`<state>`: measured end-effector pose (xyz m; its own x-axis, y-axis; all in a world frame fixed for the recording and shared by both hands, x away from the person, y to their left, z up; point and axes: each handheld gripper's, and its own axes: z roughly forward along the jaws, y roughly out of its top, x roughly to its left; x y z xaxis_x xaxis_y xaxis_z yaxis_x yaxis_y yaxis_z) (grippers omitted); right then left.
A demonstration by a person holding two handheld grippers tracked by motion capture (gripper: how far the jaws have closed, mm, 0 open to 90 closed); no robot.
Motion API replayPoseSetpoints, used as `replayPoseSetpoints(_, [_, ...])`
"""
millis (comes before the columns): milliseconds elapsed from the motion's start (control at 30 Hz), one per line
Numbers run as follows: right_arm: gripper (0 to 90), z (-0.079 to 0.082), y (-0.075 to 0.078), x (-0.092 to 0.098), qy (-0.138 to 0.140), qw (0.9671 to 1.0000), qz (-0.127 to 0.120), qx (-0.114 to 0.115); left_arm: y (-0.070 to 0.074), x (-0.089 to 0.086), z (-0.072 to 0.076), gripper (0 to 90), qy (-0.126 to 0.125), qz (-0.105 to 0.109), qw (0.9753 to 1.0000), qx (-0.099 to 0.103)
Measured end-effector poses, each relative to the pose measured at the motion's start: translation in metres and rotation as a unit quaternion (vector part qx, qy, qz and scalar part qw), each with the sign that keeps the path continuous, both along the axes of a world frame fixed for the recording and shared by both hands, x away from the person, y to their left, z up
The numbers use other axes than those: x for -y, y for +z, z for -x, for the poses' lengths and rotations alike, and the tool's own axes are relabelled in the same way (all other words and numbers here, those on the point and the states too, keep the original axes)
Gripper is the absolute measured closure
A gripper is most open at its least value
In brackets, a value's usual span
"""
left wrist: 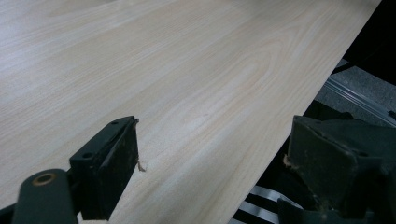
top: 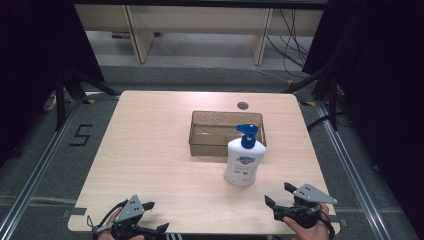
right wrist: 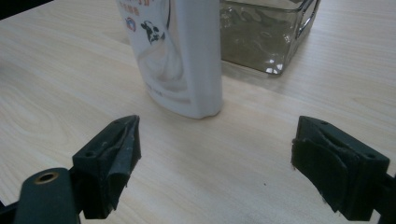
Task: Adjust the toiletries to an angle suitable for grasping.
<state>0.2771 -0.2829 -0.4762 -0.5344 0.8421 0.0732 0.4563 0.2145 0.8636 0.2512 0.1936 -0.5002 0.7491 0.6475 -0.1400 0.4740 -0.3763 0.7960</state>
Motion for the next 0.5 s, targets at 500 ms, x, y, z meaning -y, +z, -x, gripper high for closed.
replayPoseSetpoints(500, [17.0,-0.0005,0.0067,0.0018,-0.017,0.9993,-0.029,0.019,-0.0005,0.0013,0.0003,15.7,0.010,0.013,0.9999,-0.005])
